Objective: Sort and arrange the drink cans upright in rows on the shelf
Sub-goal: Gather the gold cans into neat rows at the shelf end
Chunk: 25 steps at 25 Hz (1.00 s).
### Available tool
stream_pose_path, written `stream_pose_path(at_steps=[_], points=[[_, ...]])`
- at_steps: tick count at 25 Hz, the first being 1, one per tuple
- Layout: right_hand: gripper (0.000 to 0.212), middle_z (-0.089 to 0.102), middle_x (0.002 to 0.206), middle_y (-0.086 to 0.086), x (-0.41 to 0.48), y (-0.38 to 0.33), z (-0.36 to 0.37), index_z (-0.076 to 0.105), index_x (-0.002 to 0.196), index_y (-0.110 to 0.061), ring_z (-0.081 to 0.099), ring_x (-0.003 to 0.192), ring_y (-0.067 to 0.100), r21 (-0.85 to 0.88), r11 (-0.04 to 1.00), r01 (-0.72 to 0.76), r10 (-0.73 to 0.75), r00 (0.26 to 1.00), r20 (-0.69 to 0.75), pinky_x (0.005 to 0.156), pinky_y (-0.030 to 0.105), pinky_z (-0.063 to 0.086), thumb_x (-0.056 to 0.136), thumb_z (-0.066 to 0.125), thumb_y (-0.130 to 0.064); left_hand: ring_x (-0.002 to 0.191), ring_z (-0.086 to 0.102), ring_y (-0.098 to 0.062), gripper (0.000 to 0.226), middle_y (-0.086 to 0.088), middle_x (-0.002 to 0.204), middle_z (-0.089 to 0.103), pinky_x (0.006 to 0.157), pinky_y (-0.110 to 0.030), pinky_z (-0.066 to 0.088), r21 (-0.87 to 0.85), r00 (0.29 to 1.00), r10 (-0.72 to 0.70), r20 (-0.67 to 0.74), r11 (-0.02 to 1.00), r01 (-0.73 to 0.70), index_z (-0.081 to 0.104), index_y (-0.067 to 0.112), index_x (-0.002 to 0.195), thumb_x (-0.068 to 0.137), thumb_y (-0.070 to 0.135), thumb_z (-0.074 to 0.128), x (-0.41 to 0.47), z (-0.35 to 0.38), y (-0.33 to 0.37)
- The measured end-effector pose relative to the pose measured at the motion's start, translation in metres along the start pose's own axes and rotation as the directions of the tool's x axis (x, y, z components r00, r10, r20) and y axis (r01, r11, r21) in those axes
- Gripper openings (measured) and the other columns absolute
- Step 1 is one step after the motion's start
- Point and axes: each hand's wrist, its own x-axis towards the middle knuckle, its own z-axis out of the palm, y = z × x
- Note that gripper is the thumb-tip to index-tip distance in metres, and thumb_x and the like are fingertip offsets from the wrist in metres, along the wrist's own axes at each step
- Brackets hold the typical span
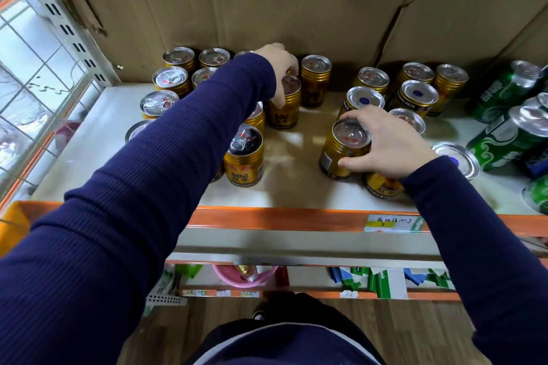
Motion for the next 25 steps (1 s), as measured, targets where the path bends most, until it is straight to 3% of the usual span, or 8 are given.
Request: stream_pose_path(at_steps=[6,13,19,22,25], points=[[0.078,0.049,0.13,0.002,-0.001,-0.001,0.001,0.044,0.134,-0.018,0.048,0.117,0.017,0.006,1.0,-0.004,0.004,1.0,-0.005,0.091,0.025,0.038,0.067,0.078,-0.042,0.112,0.049,-0.03,0.075,-0.012,0.127,0.043,0.075,-0.032,0.043,-0.064,0.994,-0.016,-0.108,0.998,0.009,0.047,0.016,0.13,0.069,0.047,0.076,-0.002,0.013,0.003],[0.081,0.048,0.133,0.002,-0.001,-0.001,0.002,0.042,0.137,-0.019,0.047,0.119,0.017,-0.002,1.0,-0.011,0.011,1.0,0.003,0.093,0.026,0.038,0.067,0.077,-0.042,0.114,0.049,-0.03,0.071,-0.013,0.129,0.044,0.085,-0.034,0.046,-0.094,0.988,-0.051,-0.148,0.995,0.037,0.047,0.017,0.132,0.071,0.038,0.078,-0.001,0.019,0.003],[0.086,0.046,0.139,0.006,-0.002,-0.006,-0.004,0.037,0.141,-0.016,0.043,0.127,0.02,0.042,0.999,0.006,-0.008,0.999,0.041,0.102,0.031,0.036,0.07,0.077,-0.045,0.125,0.042,-0.032,0.065,-0.014,0.141,0.039,0.099,-0.044,0.043,-0.037,0.981,-0.033,-0.191,0.999,0.026,0.035,0.013,0.142,0.087,0.037,0.06,-0.037,0.023,0.004],[0.08,0.056,0.126,0.008,0.005,-0.011,-0.012,0.05,0.13,-0.015,0.051,0.115,0.023,-0.089,0.996,0.0,0.008,0.996,0.084,0.095,0.034,0.042,0.068,0.07,-0.061,0.119,0.046,-0.032,0.049,-0.011,0.133,0.047,0.096,-0.046,0.043,-0.073,0.95,-0.083,-0.301,0.995,0.064,0.046,0.014,0.135,0.092,0.038,0.049,-0.078,0.038,0.003],[0.075,0.064,0.107,0.008,0.019,-0.024,-0.021,0.059,0.114,-0.014,0.057,0.096,0.025,-0.218,0.976,-0.027,0.042,0.997,0.066,0.079,0.035,0.049,0.064,0.067,-0.069,0.119,0.046,-0.03,0.045,-0.008,0.131,0.051,0.098,-0.044,0.038,-0.139,0.909,-0.152,-0.388,0.985,0.106,0.051,0.016,0.131,0.094,0.04,0.04,-0.108,0.067,0.002]])
